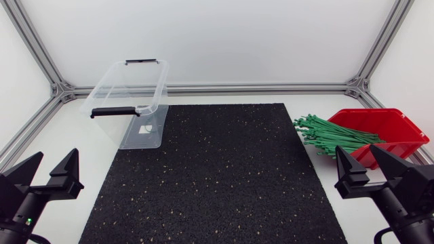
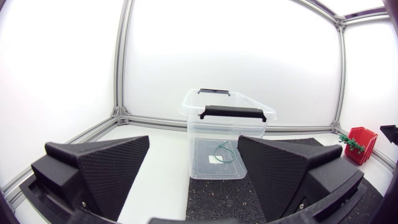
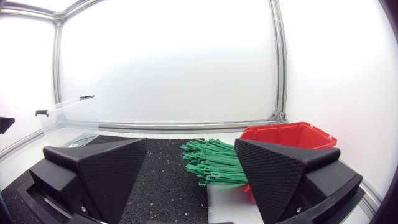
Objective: Take a green cable tie from the red box, thread the tail through the head to close it, then place it in the transparent bin on the left.
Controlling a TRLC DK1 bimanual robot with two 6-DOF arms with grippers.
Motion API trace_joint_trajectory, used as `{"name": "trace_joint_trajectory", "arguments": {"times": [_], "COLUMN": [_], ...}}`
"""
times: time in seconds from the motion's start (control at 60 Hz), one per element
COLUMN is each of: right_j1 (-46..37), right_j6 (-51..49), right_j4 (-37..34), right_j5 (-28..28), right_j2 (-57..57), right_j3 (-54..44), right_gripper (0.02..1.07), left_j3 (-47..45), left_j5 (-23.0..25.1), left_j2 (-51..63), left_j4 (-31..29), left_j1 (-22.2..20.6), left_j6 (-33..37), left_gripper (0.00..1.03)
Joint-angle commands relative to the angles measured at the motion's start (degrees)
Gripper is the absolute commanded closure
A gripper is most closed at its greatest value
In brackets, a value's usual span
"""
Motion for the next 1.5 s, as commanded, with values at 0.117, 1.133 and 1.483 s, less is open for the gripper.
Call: {"name": "trace_joint_trajectory", "arguments": {"times": [0.117,1.133,1.483], "right_j1": [-0.8,-1.5,-3.2], "right_j6": [0.8,-3.0,-2.5], "right_j4": [0.3,4.2,-1.5], "right_j5": [0.9,1.9,2.8], "right_j2": [-0.7,14.5,29.0], "right_j3": [-1.1,15.5,29.9], "right_gripper": [0.06,0.06,0.06], "left_j3": [-2.3,-1.4,-2.5], "left_j5": [0.2,0.2,0.4], "left_j2": [-0.3,0.0,-0.4], "left_j4": [-0.6,5.4,4.8], "left_j1": [0.2,3.3,2.4], "left_j6": [-0.1,1.5,1.8], "left_gripper": [0.04,0.04,0.04]}}
